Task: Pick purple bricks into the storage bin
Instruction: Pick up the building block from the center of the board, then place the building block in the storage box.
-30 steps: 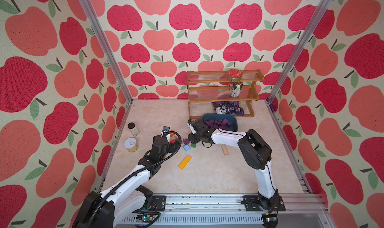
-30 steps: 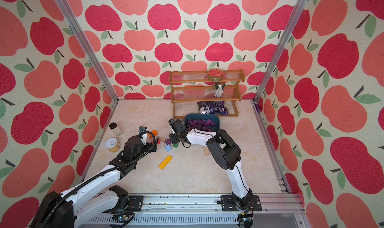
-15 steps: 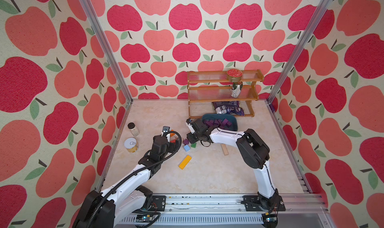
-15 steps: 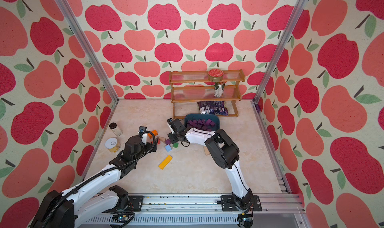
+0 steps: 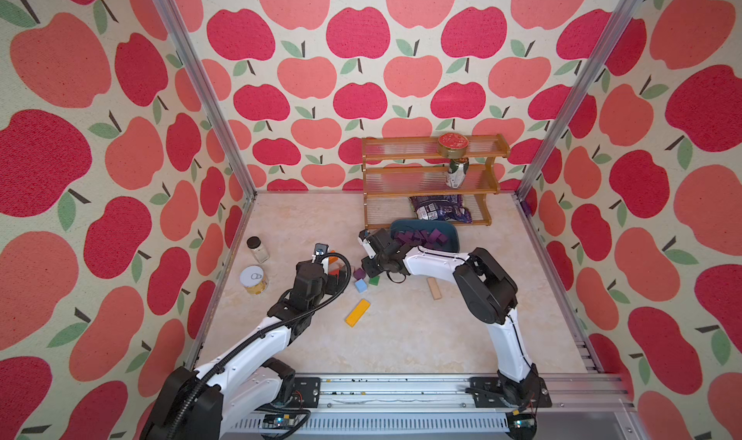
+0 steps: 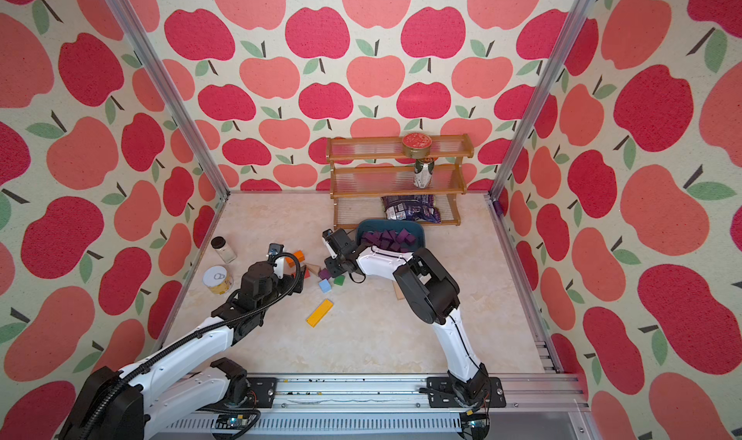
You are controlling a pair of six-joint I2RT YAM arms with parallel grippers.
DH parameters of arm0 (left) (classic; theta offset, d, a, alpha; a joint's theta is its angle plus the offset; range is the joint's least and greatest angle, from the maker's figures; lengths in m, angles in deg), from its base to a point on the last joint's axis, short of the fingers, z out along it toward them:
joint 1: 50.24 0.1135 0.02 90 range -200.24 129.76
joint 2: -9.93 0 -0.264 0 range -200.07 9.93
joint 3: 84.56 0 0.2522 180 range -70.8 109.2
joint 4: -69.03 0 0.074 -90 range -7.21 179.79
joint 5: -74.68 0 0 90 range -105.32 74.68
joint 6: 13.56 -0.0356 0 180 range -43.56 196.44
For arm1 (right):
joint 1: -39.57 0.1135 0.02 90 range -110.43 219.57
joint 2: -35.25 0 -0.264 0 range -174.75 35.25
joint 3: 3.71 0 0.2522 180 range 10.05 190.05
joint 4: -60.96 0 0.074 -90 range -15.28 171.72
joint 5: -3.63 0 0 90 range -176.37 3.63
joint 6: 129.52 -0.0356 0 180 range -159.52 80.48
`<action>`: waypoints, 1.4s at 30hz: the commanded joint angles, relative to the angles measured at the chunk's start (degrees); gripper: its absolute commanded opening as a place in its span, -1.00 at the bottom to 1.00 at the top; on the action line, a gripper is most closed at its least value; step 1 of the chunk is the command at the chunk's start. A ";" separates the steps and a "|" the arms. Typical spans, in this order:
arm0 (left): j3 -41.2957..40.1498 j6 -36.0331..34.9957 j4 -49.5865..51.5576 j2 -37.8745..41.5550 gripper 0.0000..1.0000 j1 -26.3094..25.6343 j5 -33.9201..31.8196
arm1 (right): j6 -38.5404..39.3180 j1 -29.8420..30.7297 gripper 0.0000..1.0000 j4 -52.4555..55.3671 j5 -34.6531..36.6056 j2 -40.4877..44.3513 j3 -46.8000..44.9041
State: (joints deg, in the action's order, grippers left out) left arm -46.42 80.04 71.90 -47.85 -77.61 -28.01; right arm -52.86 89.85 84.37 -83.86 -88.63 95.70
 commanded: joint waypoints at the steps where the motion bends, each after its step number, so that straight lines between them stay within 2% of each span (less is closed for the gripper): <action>1: 1.90 0.66 0.97 -0.49 0.99 0.39 -0.55 | 0.01 -0.49 -0.28 2.94 0.00 -1.56 1.52; 17: 2.25 0.97 1.23 -1.30 0.99 0.36 -0.34 | -0.79 -0.36 -0.44 0.59 0.65 3.01 -1.92; 31: 2.24 1.46 1.60 -0.75 0.99 0.72 -1.26 | -1.16 -0.77 -0.45 2.22 2.62 13.48 -4.03; 42: 1.99 1.72 1.40 -0.40 0.99 0.81 -0.89 | -1.29 -7.42 -0.45 4.31 5.53 23.80 -7.17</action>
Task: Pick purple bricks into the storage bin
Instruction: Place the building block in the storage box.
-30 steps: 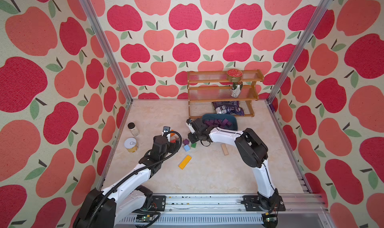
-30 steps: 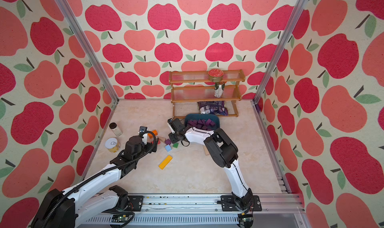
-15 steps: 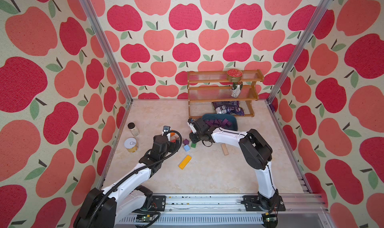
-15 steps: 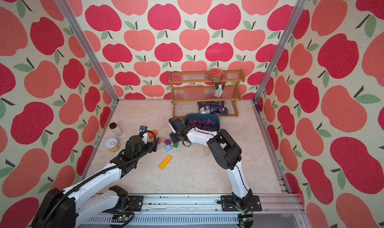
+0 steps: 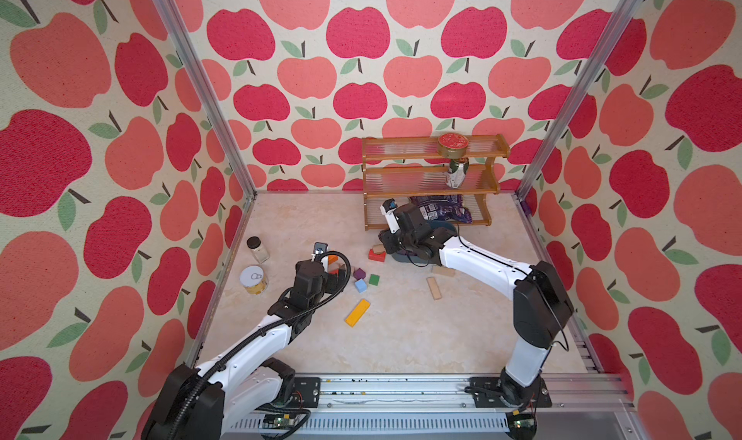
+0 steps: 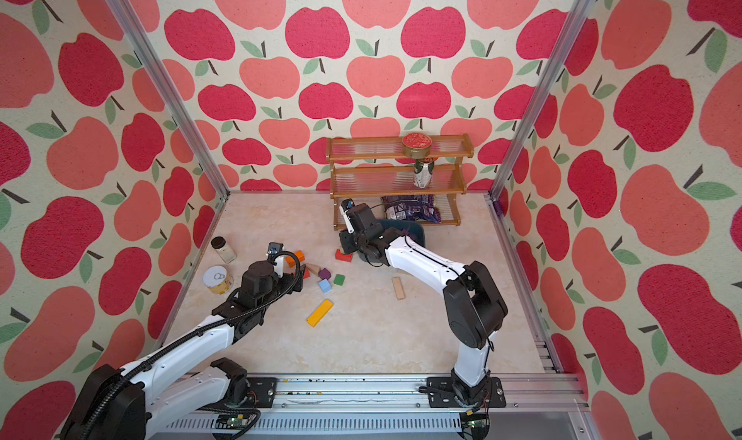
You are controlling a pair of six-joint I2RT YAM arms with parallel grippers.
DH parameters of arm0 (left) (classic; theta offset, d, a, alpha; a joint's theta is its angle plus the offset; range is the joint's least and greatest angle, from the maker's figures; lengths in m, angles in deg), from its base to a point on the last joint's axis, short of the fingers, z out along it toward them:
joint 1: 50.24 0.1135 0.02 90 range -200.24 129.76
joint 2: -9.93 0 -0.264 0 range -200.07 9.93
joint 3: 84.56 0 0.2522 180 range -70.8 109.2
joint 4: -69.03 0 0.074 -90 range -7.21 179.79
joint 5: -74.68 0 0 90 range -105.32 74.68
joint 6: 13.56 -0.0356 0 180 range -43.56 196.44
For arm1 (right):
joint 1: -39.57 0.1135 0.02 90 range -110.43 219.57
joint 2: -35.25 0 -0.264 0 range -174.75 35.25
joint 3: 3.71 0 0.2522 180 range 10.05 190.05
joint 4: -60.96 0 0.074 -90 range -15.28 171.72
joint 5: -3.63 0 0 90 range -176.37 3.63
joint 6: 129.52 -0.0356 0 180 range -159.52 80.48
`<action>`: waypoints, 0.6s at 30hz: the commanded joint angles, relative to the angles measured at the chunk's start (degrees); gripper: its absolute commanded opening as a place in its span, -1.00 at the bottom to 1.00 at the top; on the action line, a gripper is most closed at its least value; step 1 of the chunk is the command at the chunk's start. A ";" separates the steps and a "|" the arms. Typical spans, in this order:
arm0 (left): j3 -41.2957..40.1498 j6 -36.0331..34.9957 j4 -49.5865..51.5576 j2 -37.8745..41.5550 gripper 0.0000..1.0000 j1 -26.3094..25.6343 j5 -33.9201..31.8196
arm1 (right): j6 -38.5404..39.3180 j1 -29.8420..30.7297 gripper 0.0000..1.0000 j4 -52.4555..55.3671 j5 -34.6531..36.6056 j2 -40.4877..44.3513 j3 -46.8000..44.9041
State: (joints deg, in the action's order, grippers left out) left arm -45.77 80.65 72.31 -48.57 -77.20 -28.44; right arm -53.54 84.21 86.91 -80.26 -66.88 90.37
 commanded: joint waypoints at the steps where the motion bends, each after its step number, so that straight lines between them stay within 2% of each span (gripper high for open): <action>1: 1.41 1.14 1.05 0.28 0.99 0.40 -0.44 | -0.57 -2.49 -0.45 1.79 2.09 2.43 -2.16; 6: 1.42 1.22 0.77 -0.24 0.99 0.34 -0.20 | -0.21 -7.35 -0.44 3.68 3.62 2.15 -1.03; 13: 1.51 1.13 0.90 -0.34 0.99 0.37 -0.44 | -1.55 -9.31 -0.41 6.05 6.23 0.18 -0.68; 16: 1.49 1.23 0.75 -0.60 0.99 0.42 -0.37 | -1.73 -9.42 -0.14 6.73 7.46 -0.35 -0.53; 18: 1.59 1.31 0.81 -0.82 0.99 0.42 -0.23 | -1.30 -9.41 0.22 7.02 7.91 -0.42 -0.68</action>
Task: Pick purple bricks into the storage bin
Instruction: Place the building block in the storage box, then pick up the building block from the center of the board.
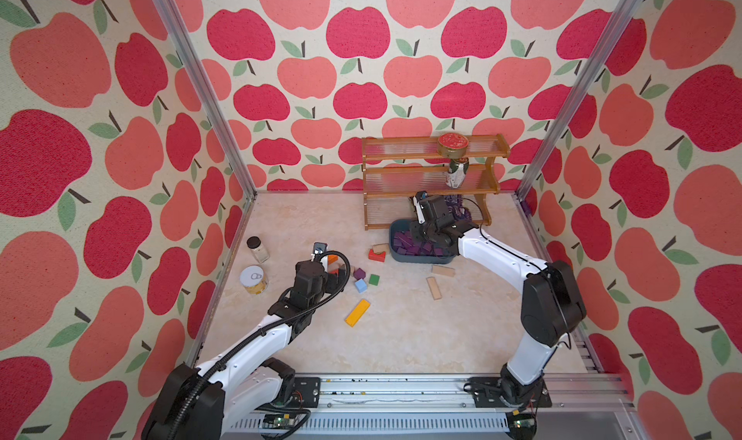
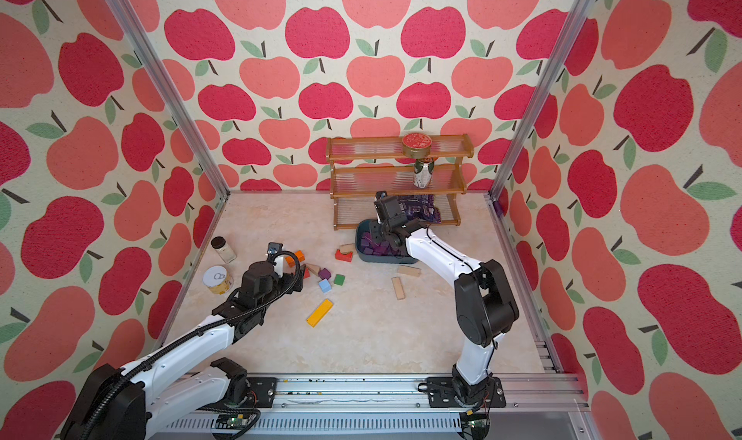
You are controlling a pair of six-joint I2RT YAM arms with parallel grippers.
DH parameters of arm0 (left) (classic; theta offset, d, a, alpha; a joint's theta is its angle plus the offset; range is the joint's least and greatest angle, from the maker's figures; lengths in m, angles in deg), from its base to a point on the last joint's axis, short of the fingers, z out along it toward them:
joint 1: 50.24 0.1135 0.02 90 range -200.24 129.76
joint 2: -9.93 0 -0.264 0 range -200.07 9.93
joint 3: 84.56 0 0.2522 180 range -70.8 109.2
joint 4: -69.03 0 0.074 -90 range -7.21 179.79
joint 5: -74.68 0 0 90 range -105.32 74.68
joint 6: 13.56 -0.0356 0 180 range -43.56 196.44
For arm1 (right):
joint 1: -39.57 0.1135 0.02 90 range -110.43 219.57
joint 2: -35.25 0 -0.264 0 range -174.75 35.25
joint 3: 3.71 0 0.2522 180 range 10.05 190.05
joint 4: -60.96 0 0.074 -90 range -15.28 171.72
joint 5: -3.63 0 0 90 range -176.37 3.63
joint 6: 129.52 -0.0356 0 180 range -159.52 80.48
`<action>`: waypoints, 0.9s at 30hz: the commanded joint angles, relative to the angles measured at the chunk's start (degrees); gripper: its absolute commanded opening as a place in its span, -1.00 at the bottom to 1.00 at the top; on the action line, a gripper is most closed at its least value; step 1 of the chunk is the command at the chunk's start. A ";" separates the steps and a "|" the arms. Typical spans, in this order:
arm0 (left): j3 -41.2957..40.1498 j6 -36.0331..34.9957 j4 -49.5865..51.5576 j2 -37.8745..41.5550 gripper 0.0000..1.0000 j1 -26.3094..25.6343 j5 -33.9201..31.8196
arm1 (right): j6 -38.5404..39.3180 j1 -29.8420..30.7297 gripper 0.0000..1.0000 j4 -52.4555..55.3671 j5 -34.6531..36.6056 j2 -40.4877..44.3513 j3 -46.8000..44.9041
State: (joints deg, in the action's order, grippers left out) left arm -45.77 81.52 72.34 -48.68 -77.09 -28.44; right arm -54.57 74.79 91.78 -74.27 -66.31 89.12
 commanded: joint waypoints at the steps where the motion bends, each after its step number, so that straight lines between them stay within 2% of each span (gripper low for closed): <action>1: 1.59 0.42 0.79 -0.69 0.99 0.37 -0.23 | 0.20 0.05 0.37 2.11 1.70 -0.80 0.48; 2: 1.59 0.44 0.83 -0.72 0.99 0.32 -0.19 | 0.70 0.08 0.46 1.83 1.32 -0.60 0.16; 5: 1.64 0.37 0.79 -0.69 0.99 0.35 -0.20 | 1.17 0.37 0.50 1.39 0.55 0.59 -0.57; 12: 1.33 0.25 0.78 -0.15 0.99 0.32 -0.45 | 2.59 4.33 0.43 -1.22 -6.10 4.32 -3.45; 19: 0.85 0.57 0.05 0.34 0.99 0.36 -0.07 | 1.87 9.97 0.43 0.27 -8.43 4.61 -3.39; 27: -0.28 0.62 -0.49 3.15 0.99 0.31 -0.12 | 1.57 13.92 0.38 -0.51 -10.85 0.31 -2.31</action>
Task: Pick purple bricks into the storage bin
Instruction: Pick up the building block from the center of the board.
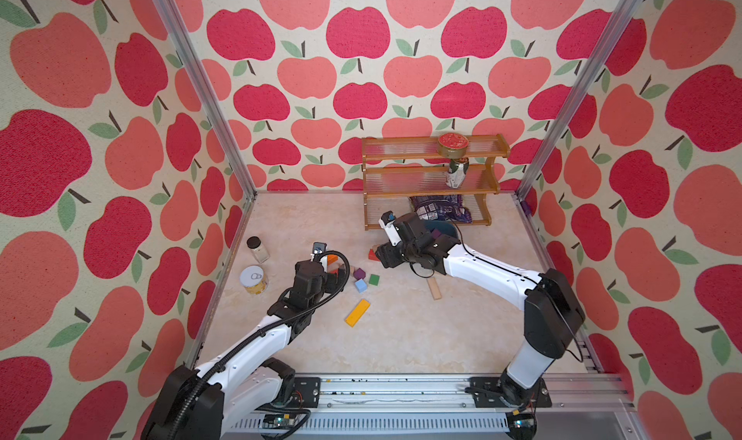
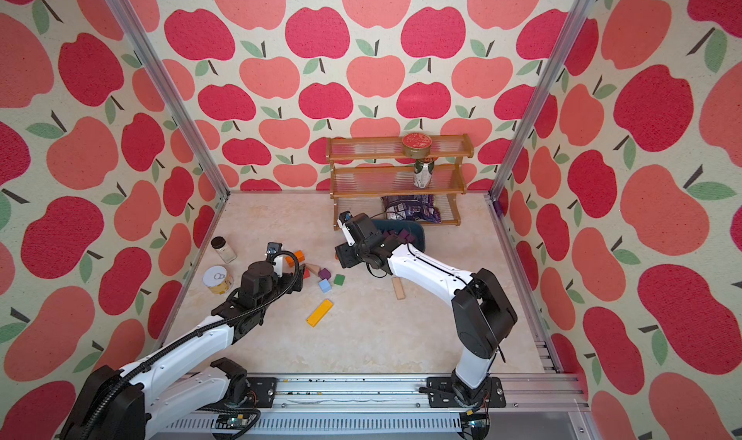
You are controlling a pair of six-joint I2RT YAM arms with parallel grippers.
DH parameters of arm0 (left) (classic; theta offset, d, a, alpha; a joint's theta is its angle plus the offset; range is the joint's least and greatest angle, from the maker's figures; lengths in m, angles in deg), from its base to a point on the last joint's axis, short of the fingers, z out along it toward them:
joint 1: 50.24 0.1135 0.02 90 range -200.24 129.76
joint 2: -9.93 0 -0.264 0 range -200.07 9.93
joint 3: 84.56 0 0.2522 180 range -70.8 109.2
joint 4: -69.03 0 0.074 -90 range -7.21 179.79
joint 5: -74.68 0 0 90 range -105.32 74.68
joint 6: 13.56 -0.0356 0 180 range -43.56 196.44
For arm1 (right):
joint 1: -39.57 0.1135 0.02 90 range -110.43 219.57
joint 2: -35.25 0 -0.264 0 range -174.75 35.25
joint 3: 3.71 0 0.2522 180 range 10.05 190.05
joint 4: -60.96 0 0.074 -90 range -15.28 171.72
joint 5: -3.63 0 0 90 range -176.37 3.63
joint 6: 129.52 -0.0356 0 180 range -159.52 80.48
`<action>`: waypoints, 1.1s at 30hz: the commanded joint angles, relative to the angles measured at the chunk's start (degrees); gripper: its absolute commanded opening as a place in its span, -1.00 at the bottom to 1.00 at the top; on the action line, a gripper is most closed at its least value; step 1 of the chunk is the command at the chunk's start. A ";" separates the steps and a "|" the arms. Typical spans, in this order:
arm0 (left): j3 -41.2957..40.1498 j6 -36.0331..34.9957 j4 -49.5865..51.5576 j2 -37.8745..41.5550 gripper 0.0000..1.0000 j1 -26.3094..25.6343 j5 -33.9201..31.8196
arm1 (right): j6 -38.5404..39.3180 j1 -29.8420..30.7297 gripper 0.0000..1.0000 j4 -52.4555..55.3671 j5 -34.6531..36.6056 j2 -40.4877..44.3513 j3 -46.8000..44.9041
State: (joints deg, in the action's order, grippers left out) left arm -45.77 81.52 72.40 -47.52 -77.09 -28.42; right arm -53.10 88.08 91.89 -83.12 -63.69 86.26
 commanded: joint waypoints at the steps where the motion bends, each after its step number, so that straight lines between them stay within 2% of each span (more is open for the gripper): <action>1: -0.49 0.55 -0.72 2.54 0.99 0.32 -0.22 | -0.03 0.83 0.36 -0.60 -2.16 -2.86 0.76; 12: -1.04 0.61 -0.82 3.66 0.99 0.40 -0.94 | -1.73 3.51 0.20 -4.02 -6.99 -10.59 3.41; 33: -0.87 0.85 -0.81 2.78 0.99 0.66 -0.92 | -1.40 3.78 0.05 -5.13 -8.65 -20.19 8.46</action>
State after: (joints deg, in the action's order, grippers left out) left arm -46.27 81.55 71.79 -44.48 -76.74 -28.46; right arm -54.39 91.68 86.75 -90.97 -82.97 92.44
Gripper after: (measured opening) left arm 0.994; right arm 0.528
